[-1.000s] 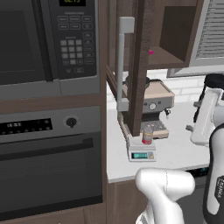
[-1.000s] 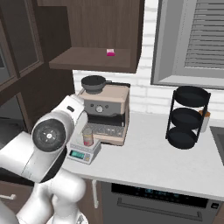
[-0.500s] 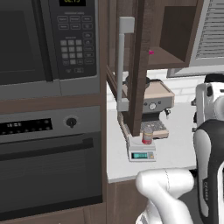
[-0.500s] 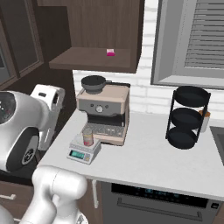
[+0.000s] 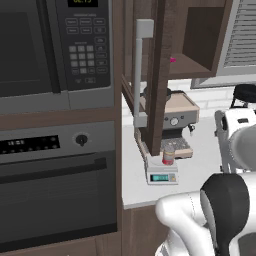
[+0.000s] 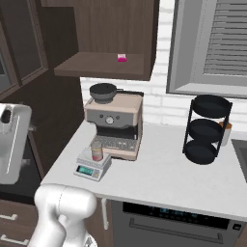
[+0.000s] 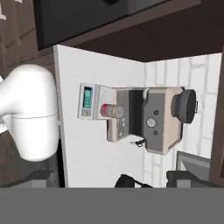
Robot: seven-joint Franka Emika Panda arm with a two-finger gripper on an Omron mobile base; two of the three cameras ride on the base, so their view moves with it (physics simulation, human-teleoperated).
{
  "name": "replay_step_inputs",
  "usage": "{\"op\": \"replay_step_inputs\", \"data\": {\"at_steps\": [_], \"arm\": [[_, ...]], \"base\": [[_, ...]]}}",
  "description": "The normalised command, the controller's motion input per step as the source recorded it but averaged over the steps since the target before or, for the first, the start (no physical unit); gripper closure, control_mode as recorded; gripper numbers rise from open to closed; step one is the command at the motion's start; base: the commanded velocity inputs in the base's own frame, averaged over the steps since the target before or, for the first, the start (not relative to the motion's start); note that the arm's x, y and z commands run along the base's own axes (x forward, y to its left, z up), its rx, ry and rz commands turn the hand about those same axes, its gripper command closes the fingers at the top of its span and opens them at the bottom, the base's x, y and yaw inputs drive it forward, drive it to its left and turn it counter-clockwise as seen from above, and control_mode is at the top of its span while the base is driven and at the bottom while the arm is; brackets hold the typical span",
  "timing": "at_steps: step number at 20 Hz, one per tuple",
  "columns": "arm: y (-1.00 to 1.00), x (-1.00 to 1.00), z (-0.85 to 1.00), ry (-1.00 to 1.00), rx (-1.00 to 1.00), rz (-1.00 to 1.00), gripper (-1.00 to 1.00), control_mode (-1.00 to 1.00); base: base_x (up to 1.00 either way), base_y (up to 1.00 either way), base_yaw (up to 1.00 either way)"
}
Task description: Pick the canned food and place it on the digital scale for weighing, and close the cabinet.
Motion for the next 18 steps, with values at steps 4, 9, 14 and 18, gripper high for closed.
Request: {"op": "replay_step_inputs", "data": {"at_steps": [4,9,14,18], "arm": [[0.55,-0.62,0.24,-0.08,-0.11,-0.07,-1.00,-1.00],[0.62,-0.30,0.28,-0.13,-0.13,-0.05,-1.00,-1.00],[0.71,-0.07,0.23,-0.17,-0.15,-0.04,-1.00,-1.00],[0.71,-0.02,0.11,-0.21,-0.16,-0.05,-1.00,-1.00]], "base": [[0.00,0.00,0.00],[0.00,0.00,0.00],[0.00,0.00,0.00],[0.00,0.00,0.00]]}}
